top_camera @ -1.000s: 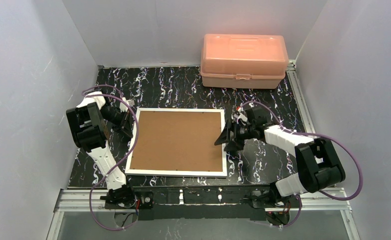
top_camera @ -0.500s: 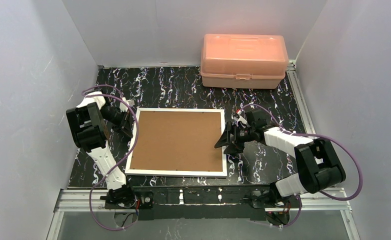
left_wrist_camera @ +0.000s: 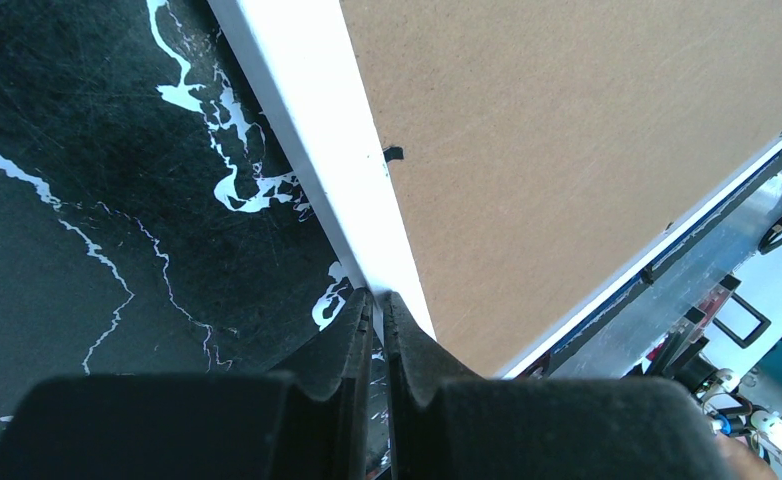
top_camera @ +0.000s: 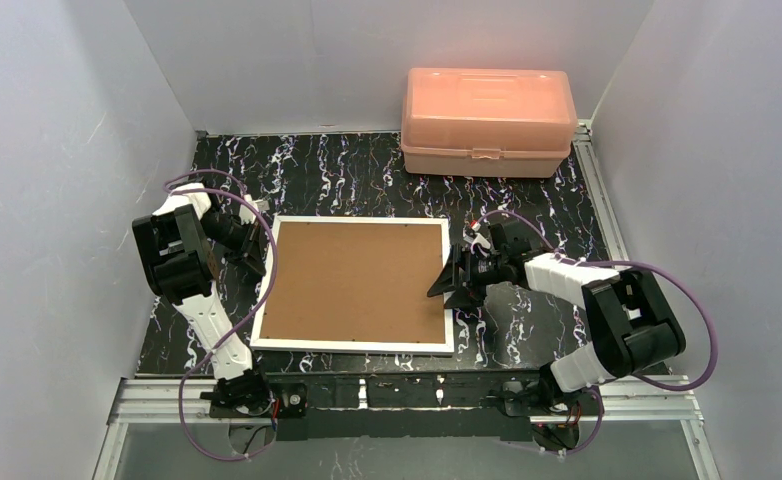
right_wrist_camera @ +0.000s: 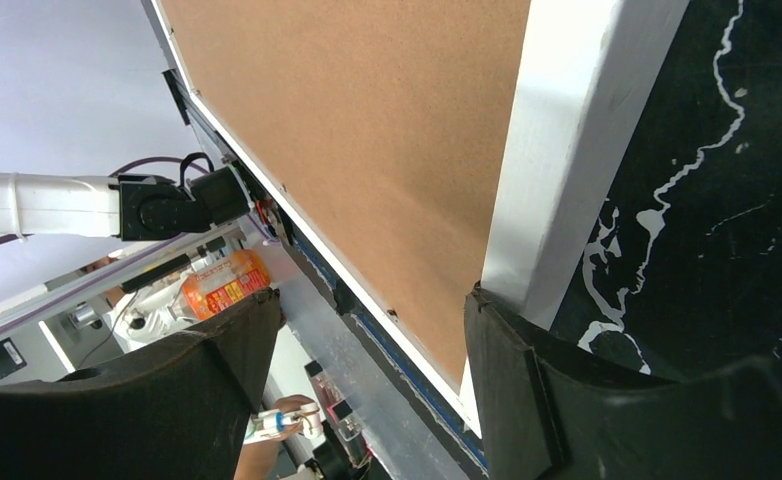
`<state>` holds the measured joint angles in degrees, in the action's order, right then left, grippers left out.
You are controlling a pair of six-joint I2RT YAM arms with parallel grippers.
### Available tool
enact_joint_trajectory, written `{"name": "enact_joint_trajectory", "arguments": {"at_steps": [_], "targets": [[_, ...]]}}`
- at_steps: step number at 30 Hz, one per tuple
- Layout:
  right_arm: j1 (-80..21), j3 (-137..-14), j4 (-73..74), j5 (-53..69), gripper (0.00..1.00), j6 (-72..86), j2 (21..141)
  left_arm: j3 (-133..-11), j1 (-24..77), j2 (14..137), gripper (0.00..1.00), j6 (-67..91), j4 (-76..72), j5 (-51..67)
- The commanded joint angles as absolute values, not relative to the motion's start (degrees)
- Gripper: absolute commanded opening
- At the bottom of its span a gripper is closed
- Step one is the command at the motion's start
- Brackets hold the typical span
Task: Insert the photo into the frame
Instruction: Install the photo frame at the center of the board.
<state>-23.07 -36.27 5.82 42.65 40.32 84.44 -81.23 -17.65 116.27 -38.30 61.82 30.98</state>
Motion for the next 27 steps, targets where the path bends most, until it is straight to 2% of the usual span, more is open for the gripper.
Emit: {"name": "enact_joint_trajectory", "arguments": {"at_steps": [1,20,23,27], "targets": [[-24.73,-35.2,4.71,39.25,0.76,39.11,86.93,-78.38,-15.99,117.47,0.0,-40.77,58.89,29.89],[-26.48,-39.06,6.98,34.94,0.74,35.65,91.06,-78.64,-16.0,117.86,0.0,-40.58,58.89,30.42],[-26.79,-45.66,14.01,34.26,0.75,30.87,89.53,-79.1,-16.0,117.6,0.0,-40.54,59.53,30.52],[-32.46,-58.23,25.32,27.64,0.84,19.35,86.36,-82.08,-16.63,117.69,0.0,-40.41,62.57,33.0]]}}
